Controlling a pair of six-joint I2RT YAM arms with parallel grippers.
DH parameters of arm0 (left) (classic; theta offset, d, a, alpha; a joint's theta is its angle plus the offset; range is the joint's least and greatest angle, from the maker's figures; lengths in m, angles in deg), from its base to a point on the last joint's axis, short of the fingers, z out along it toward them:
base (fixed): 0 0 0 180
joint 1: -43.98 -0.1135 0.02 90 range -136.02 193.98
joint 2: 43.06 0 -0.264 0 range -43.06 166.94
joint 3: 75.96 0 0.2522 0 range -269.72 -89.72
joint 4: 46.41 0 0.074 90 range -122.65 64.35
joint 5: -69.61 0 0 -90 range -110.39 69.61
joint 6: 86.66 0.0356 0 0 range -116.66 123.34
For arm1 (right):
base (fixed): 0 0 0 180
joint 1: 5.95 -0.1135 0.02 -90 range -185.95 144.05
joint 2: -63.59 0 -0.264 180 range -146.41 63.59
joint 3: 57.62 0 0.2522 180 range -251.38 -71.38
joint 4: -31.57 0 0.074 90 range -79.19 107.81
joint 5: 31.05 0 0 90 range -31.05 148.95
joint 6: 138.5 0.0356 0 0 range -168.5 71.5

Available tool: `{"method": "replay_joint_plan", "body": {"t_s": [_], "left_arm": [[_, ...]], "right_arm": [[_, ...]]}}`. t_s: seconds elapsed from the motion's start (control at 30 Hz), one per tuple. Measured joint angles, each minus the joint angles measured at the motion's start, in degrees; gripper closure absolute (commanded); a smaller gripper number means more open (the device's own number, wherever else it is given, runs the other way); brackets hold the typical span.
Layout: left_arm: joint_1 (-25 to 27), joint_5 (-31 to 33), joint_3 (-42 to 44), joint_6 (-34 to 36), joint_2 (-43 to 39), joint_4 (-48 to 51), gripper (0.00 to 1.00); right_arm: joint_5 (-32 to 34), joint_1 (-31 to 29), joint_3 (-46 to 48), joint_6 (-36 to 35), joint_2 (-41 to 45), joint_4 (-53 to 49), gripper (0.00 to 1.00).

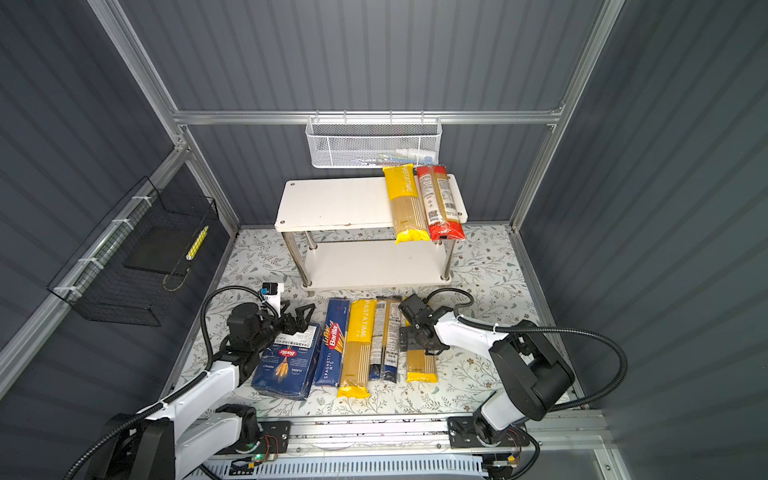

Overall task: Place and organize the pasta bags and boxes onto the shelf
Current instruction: 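Lower the right gripper onto the yellow bag's lower end and close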

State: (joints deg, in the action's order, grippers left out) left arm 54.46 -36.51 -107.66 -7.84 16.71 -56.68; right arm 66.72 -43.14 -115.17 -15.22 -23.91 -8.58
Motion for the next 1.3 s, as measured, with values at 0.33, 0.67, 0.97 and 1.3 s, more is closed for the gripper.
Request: {"method": "replay_joint_plan", "body": {"t_s": [0.33, 0.67, 0.97, 1.3], "left_arm": [[0.00, 0.00, 0.00, 0.00, -0.02, 0.00, 0.00], [0.00, 0.00, 0.00, 0.00, -0.02, 0.00, 0.00], [-0.02, 0.00, 0.00, 0.00, -0.02, 0.00, 0.00], [0.00, 0.00, 0.00, 0.00, 0.00, 0.00, 0.00]], "right_arm": [[1.75, -0.26, 0.00, 0.42, -0.59, 0.55, 0.03], [2.71, -0.31, 0.00, 0.70, -1.36, 2.99, 0.12], [3.23, -0.33, 0.00, 0.81, -1.88, 4.39, 0.15], [3.98, -0.31, 0.46, 0.81, -1.95, 6.08, 0.26]]}}
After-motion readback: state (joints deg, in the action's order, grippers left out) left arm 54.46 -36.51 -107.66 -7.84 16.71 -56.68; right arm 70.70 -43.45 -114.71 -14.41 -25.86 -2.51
